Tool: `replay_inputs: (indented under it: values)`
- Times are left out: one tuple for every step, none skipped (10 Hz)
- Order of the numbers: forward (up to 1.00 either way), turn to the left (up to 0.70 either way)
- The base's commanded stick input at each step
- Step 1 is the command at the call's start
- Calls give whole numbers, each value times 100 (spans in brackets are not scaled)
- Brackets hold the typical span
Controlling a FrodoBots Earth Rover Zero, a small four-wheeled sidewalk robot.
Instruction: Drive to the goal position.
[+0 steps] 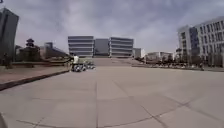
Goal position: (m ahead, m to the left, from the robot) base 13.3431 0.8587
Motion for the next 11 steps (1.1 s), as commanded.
replay_inputs:
  values:
    - [100,0]
    - [100,0]
    - [100,0]
    - [100,0]
    - [100,0]
    - [100,0]
    - [100,0]
    - [100,0]
    - [100,0]
    - [100,0]
    - [100,0]
